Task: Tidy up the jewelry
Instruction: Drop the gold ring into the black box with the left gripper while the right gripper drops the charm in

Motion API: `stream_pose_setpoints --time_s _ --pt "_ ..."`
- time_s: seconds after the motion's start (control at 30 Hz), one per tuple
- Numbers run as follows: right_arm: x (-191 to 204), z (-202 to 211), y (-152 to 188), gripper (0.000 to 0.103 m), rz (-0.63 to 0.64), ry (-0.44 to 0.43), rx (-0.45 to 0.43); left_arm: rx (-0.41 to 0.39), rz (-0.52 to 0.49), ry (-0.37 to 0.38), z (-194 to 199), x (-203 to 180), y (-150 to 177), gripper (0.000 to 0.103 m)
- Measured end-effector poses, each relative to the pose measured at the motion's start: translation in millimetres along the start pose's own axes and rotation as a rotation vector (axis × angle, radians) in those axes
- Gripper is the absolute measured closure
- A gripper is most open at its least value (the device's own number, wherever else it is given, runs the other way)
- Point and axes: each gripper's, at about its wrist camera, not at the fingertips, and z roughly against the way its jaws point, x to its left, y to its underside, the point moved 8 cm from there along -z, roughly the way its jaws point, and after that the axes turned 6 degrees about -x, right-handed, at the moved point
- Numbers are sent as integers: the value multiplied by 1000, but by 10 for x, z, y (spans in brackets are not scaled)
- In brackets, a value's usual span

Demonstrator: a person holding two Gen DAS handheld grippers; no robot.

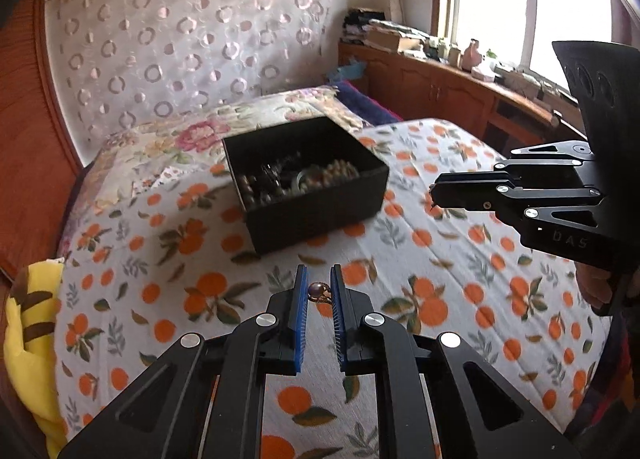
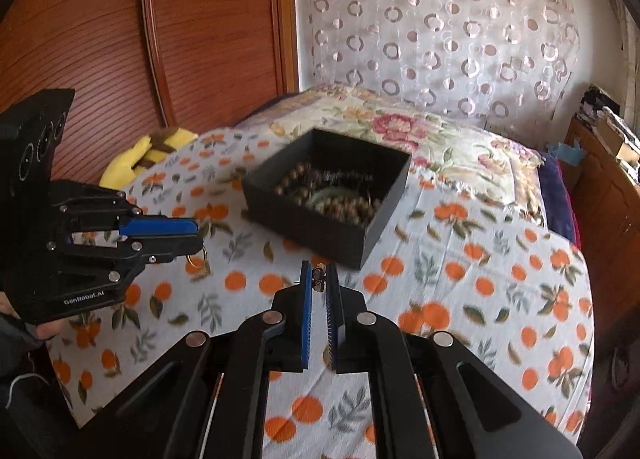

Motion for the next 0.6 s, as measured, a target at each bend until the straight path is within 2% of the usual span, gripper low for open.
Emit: stream_pose_setpoints --time_s 0.37,0.6 --pt "-154 -327 -420 95 -37 6 -30 -46 51 -36 -159 260 -355 93" --pt "-198 -476 -522 95 -57 -4 -29 -50 107 -37 -345 420 -551 93"
